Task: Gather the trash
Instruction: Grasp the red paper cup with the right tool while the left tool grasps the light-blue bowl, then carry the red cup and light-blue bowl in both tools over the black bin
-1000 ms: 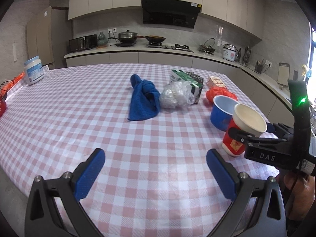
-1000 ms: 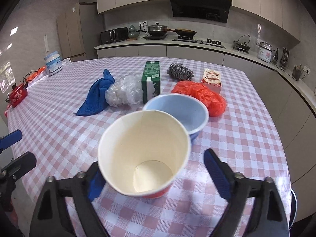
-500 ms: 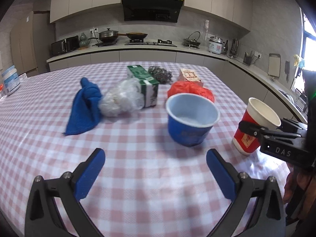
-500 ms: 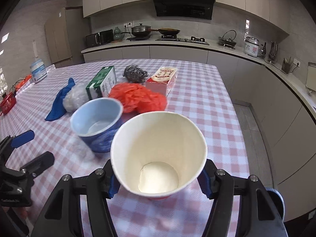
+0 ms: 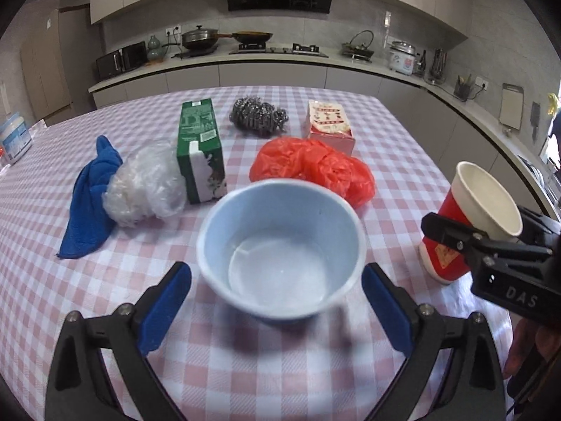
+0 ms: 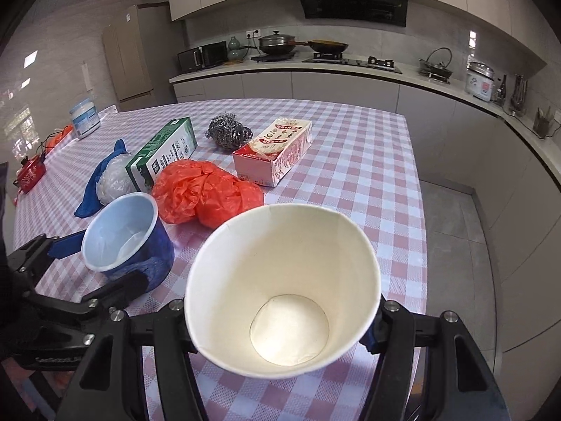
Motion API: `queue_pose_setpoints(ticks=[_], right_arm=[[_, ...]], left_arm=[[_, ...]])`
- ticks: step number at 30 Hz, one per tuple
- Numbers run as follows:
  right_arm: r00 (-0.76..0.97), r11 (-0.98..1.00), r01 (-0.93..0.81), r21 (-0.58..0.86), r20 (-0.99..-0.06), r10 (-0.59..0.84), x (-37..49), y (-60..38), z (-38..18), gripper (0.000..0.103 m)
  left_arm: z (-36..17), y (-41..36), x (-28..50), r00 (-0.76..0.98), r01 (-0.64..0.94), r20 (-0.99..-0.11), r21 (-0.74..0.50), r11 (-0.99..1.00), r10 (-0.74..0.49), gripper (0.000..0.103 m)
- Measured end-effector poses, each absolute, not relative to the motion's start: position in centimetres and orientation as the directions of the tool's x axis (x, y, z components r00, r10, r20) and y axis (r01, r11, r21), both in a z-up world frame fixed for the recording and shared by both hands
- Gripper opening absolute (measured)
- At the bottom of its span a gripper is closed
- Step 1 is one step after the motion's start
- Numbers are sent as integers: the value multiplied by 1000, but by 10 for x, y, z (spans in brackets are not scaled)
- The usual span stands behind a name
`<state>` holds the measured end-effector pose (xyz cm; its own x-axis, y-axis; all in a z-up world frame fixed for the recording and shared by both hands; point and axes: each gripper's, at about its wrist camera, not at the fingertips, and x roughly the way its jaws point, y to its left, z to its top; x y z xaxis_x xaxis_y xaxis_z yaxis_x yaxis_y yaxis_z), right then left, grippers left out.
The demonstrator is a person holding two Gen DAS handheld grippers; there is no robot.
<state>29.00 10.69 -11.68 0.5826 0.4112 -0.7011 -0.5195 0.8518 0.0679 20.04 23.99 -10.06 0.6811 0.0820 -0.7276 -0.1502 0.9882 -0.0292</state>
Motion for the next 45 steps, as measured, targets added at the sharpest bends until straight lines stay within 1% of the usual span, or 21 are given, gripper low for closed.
queue_pose_setpoints(ticks=[2,3,5,10,15,23,29,37,45], right_arm=[[576,844,-533,64,-704,416,294,106,-117,63],[571,840,-538,67,-704,422,295,105,-117,62],[567,835,-546,67,-704,428,296,104,-116,59],[571,831,-553,63,-697,433,289,99,-109,58],[592,846,-530,57,-689,417,277,93,-98,58],[650,890,-453,53,-664,370,229,85,-71,58],[707,928,-369,44,-636,311,183,72,-49,58],[745,962,-273,27,-626,230,142,33,-38,58],[759,978,-208,28,-625,180,129,-31,-37,58]], left_arm=[[-103,240,206,670,-166,-736,-27,986,92,98],[-104,243,209,660,-179,-745,-31,983,96,93],[-106,248,212,653,-185,-754,-64,981,74,78],[-98,251,197,679,-204,-730,-91,975,74,78],[-84,249,182,693,-171,-718,-81,982,61,78],[-54,247,148,728,-70,-685,-60,996,10,78],[-32,242,127,754,32,-654,-64,997,-66,78],[-24,215,111,761,127,-632,-72,989,-144,78],[-23,156,109,753,194,-630,-67,979,-192,78]])
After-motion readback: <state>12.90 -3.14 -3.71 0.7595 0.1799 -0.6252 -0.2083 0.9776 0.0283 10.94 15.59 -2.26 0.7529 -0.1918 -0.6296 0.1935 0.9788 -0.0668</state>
